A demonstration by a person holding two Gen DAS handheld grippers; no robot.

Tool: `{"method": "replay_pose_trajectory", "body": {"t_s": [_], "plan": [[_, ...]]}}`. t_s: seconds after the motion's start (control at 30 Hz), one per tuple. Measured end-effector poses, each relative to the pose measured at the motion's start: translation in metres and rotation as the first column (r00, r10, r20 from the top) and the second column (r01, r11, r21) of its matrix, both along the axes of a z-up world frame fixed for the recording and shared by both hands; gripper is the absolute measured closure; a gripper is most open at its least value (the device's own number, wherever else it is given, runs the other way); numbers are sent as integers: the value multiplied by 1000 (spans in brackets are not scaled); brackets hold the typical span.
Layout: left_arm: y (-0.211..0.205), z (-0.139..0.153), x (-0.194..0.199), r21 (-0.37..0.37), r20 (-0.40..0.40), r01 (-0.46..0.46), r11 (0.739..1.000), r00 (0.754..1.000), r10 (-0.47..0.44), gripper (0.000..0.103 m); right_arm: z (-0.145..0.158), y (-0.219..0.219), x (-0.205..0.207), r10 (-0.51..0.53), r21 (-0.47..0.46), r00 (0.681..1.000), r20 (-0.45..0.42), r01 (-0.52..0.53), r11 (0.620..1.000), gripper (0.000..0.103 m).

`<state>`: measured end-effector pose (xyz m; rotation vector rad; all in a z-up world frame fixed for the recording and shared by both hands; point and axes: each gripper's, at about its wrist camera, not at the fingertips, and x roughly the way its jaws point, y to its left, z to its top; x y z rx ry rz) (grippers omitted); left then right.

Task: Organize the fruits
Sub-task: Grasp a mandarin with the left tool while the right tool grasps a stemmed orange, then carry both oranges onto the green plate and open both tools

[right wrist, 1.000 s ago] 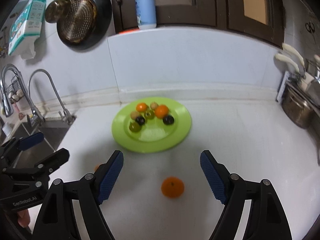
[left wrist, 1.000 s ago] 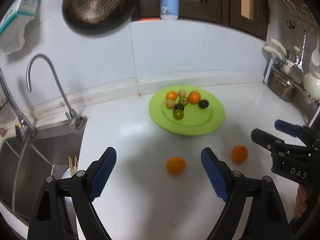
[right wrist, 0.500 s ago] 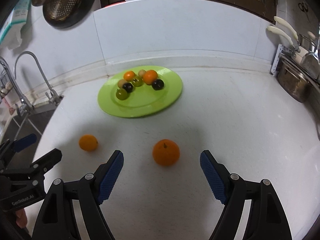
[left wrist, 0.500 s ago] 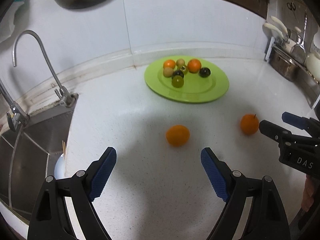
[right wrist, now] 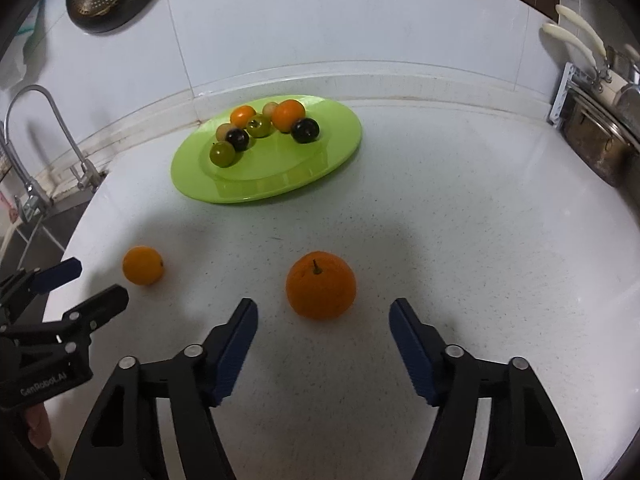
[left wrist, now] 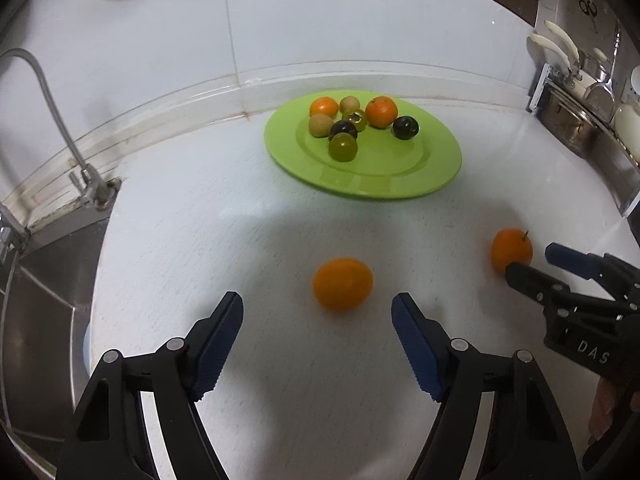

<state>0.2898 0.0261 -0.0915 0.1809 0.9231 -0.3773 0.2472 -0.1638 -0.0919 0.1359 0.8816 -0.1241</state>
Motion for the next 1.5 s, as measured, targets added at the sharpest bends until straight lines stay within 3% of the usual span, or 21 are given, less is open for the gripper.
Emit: {"method": "replay_pose_trajectory", "body": {"t_s": [0.43,0.57,0.97,1.5], "plan": [[-13,-21,18,-40,-86,16,999,996,-19,66,-8,-4,15,24,35,999,-24,-23,999,55],[-14,-21,18,-41,-86,18,999,996,-21,66,-9,-4,17,40,47,999,-22,-39,998,60],[-16,-14,13,-35,-63,22,999,998,-25,66,-7,-7,15,57,63,998,-2,-56,996,61],[-23,24,-10,-48,32,45,998,999,-44,66,28,-10,1,95,53,991,92,-100,994,61]]}}
